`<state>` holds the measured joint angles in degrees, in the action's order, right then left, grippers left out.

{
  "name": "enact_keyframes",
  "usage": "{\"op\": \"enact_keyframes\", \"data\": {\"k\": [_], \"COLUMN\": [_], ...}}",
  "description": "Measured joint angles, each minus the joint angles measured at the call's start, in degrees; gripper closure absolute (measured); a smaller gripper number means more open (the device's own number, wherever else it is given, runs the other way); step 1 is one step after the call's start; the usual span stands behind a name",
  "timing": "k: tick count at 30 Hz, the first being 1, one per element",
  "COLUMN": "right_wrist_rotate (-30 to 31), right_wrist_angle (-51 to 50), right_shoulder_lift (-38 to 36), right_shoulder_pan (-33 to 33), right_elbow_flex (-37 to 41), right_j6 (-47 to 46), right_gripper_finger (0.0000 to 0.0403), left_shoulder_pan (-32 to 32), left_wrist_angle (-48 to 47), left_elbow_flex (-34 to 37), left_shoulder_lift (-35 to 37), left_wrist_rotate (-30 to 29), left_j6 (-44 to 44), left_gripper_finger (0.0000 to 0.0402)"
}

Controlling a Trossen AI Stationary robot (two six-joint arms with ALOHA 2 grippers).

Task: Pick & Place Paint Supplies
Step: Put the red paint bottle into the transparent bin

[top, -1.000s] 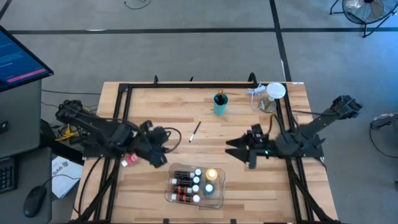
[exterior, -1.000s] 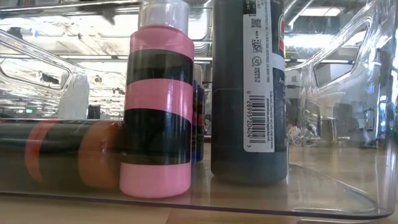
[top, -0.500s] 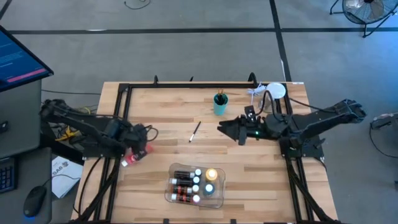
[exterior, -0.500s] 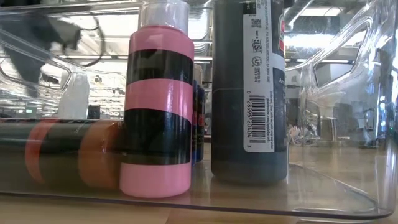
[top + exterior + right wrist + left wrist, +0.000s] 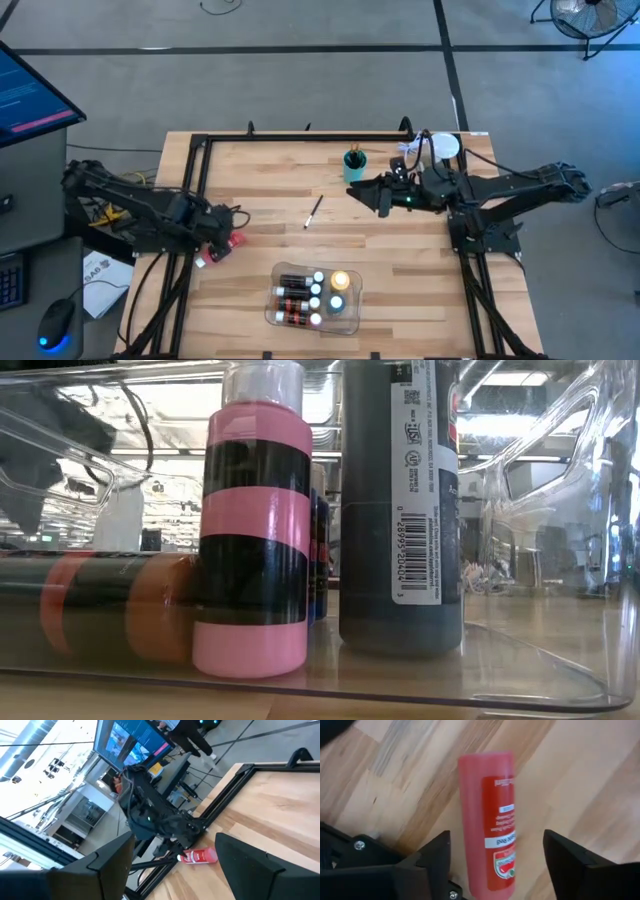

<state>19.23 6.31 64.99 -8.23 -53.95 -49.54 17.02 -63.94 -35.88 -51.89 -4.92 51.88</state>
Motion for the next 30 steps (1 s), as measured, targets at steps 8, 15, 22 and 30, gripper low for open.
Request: {"op": "enact_keyframes", "data": {"k": [8, 15, 22, 30], "right_wrist_rotate": [-1.6, -2.8, -2.9, -2.9], "right_wrist_angle": [0.1, 0.0, -0.2, -0.3], "right_shoulder_lift": [0.0, 0.0, 0.0, 0.0], "right_shoulder_pan": [1.3, 1.2, 0.4, 0.4], "right_elbow_flex": [0.0, 0.0, 0.0, 0.0], "right_j6": [0.0, 0.6, 0.6, 0.9], "right_gripper_finger": [0.0132, 0.0132, 0.0132, 0.0132], "left_shoulder_pan": [0.0, -0.1, -1.3, -10.1], "left_wrist_angle": [4.9, 19.6, 20.4, 32.3], "left_elbow_flex": [1.0, 8.0, 7.6, 6.3], "left_shoulder_lift": [-11.9, -17.2, -18.2, -18.3], "left_wrist_rotate": [0.4, 5.4, 3.3, 4.1], "left_j6": [2.5, 4.8, 2.7, -13.7], "left_gripper_finger": [0.0132, 0.0131, 0.0207, 0.0308]}}
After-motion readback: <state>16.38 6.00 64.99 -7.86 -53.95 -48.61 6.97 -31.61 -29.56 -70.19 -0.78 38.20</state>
